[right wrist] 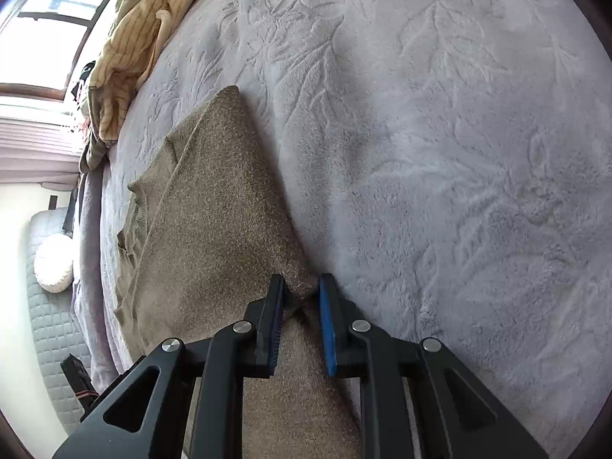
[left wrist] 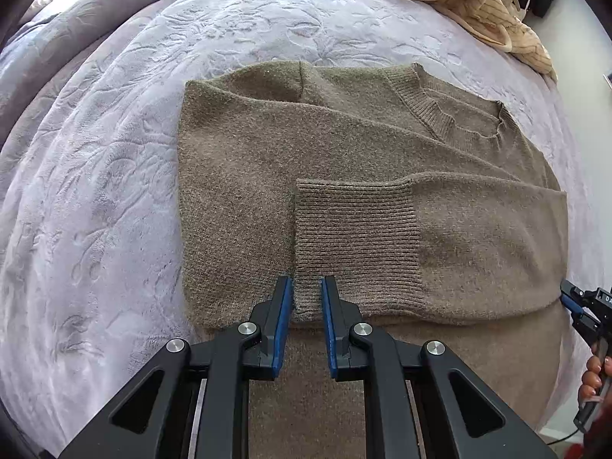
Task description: Fold small clothes
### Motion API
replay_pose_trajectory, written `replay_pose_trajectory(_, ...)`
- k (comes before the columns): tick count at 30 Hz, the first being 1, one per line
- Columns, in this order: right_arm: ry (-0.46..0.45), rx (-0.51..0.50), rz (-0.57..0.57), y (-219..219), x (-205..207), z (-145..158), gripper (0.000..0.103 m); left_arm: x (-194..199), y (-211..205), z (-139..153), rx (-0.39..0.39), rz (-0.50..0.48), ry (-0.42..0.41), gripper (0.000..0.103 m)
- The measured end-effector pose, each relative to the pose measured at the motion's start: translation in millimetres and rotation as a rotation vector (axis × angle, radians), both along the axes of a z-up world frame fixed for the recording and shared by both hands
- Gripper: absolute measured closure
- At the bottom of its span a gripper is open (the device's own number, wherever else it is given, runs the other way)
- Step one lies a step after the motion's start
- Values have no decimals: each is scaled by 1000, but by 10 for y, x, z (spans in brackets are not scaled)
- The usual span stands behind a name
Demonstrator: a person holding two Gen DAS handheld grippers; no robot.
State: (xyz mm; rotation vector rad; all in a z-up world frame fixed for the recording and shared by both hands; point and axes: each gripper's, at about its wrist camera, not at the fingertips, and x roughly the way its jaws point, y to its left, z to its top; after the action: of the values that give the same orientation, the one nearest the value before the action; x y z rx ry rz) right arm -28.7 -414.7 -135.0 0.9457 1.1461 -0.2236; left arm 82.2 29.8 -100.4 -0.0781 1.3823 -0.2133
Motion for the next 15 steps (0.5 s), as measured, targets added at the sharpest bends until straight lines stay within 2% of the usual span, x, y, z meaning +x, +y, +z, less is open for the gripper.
replay_pose_trajectory(6,47,-77,89,153,-137,215,78,-19,-35,134,27,-14,6,86)
replay_pose_trajectory(9,59,-102,138,283,-195,307,69,-123,-50,240,38,-25,2,86)
replay_pose_trajectory(15,74,-147,248,580,-221,468,64,-318,-145,423,85,-46,7,86)
